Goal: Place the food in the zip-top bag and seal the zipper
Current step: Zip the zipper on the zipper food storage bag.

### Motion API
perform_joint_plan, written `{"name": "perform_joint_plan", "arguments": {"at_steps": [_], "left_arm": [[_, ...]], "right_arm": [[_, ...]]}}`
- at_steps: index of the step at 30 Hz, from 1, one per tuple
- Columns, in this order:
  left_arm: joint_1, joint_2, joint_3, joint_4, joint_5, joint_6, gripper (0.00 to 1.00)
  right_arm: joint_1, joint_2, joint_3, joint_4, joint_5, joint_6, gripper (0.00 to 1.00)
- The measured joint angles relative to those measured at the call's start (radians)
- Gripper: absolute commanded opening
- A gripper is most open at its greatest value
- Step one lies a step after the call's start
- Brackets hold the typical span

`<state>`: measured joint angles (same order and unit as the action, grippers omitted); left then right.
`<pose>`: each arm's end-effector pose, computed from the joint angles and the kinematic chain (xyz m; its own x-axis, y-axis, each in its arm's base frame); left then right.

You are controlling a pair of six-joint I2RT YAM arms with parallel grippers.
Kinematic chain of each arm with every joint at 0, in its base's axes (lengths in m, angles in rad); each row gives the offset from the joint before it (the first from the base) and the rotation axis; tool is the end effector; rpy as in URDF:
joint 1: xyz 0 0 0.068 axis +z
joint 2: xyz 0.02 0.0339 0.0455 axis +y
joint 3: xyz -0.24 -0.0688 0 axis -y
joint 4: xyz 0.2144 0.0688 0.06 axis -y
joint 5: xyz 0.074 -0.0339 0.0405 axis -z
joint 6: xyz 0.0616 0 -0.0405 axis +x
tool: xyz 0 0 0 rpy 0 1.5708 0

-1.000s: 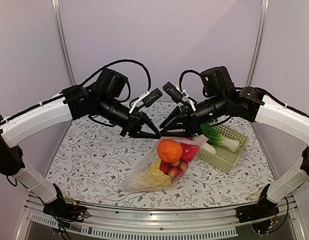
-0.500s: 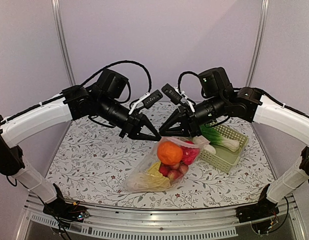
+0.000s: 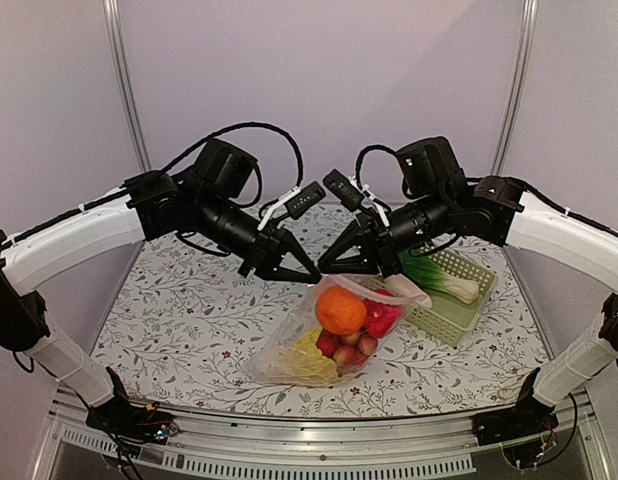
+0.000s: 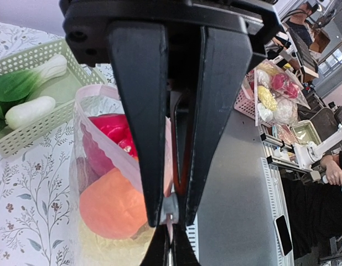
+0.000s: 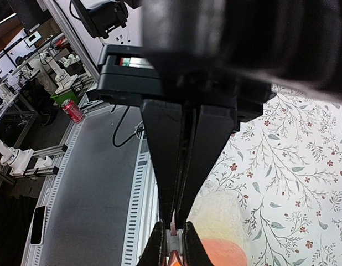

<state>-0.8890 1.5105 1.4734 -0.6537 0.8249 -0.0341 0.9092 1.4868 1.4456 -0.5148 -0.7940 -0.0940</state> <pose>0.1610 -0.2702 0.3313 -0.4314 0.4948 -0.7543 0.8695 0.0050 -0.4940 0.1595 0.2764 0.3419 -0.2360 -0.4102 -0.8810 -0.9516 -0.0861 0.2950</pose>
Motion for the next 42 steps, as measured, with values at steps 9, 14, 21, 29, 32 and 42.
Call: {"name": "perform_joint_plan", "arguments": {"at_steps": [9, 14, 21, 29, 32, 42], "left_arm": [[0.006, 0.000, 0.000, 0.006, -0.009, 0.000, 0.00], [0.007, 0.000, 0.000, 0.009, -0.012, 0.000, 0.00], [0.009, -0.002, 0.000, 0.013, -0.017, 0.005, 0.00], [0.015, -0.015, 0.000, 0.005, -0.037, 0.013, 0.00], [0.018, -0.020, 0.000, 0.000, -0.051, 0.023, 0.00], [0.033, -0.028, 0.000, -0.011, -0.080, 0.046, 0.00]], "right_arm": [[0.000, -0.018, -0.020, 0.018, 0.036, 0.000, 0.00], [0.001, -0.033, -0.034, 0.026, 0.063, 0.000, 0.00], [0.001, -0.051, -0.050, 0.031, 0.090, 0.000, 0.00], [-0.002, -0.068, -0.068, 0.037, 0.112, 0.000, 0.00], [-0.003, -0.076, -0.076, 0.037, 0.128, 0.000, 0.00], [-0.012, -0.111, -0.104, 0.006, 0.183, 0.000, 0.00]]}}
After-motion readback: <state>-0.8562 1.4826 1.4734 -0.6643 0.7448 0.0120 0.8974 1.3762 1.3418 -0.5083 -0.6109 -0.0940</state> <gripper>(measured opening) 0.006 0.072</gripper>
